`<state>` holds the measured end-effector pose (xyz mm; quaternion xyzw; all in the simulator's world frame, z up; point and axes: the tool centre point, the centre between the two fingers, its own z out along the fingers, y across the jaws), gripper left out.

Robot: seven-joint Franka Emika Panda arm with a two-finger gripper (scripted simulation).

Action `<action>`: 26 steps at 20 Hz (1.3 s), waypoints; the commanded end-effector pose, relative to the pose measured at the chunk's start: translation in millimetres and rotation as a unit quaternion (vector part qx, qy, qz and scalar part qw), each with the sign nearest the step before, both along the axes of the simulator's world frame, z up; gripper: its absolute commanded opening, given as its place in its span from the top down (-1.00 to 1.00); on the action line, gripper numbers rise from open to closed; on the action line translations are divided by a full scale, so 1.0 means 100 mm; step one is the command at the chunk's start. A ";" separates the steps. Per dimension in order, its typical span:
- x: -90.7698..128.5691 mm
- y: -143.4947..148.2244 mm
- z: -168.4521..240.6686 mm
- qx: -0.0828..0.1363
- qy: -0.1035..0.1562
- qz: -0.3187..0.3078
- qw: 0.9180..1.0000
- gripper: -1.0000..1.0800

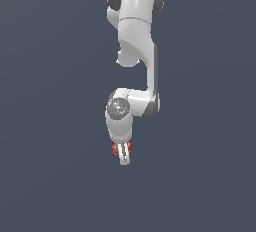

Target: Pick up the object and move it to a goal position.

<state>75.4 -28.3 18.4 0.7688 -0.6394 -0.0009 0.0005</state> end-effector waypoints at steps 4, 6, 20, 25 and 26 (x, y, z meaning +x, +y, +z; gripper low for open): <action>0.02 0.00 -0.03 0.000 -0.001 0.000 1.000 1.00; 0.02 0.00 -0.03 0.000 -0.001 0.000 1.000 1.00; -0.02 -0.04 0.01 0.000 -0.001 0.000 1.000 1.00; -0.13 -0.13 0.10 0.000 -0.001 0.000 1.000 1.00; -0.16 -0.16 0.12 0.000 -0.001 0.000 1.000 1.00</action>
